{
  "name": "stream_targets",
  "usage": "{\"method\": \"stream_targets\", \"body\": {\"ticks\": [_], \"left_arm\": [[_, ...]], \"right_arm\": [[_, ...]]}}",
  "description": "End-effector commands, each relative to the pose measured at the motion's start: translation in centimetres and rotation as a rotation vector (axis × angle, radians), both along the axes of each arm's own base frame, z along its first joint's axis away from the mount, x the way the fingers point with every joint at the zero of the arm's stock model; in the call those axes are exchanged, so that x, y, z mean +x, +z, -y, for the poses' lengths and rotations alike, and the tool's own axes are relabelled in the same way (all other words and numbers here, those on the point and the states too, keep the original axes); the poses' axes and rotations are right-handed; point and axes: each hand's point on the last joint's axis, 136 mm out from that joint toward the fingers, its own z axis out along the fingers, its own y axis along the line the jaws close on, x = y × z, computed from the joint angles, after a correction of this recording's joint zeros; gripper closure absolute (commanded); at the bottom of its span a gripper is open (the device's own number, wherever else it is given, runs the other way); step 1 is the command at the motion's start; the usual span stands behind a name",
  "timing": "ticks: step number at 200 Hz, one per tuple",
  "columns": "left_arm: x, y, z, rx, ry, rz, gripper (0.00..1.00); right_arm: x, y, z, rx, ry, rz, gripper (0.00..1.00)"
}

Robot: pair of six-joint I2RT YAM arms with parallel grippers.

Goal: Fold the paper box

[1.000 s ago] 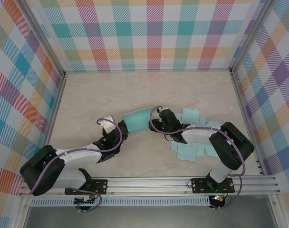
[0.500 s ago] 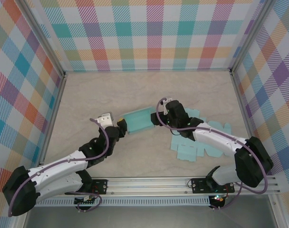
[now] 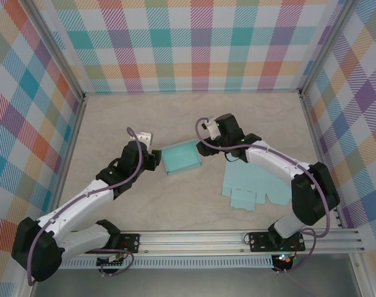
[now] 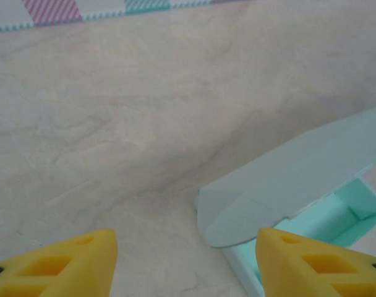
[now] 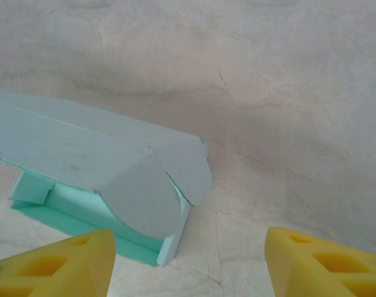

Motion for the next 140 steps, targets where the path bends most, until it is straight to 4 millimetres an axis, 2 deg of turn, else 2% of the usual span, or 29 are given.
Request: {"method": "stream_targets", "body": {"ticks": [1, 44, 91, 140], "left_arm": [[0.1, 0.2, 1.6, -0.008, -0.089, -0.028, 0.4], [1.7, -1.8, 1.2, 0.03, -0.025, -0.046, 0.36], [3.3, -3.4, 1.2, -0.034, 0.051, -0.036, 0.38], [4.1, -4.2, 2.0, -0.088, 0.055, -0.058, 0.55]], "right_arm": [[-0.2, 0.3, -1.2, -0.011, 0.099, 0.0, 0.35], [1.3, -0.9, -2.0, -0.054, 0.121, 0.001, 0.37], [2.6, -1.9, -2.8, -0.056, 0.114, -0.012, 0.43], [2.6, -2.0, -3.3, -0.009, 0.09, -0.044, 0.54]]}}
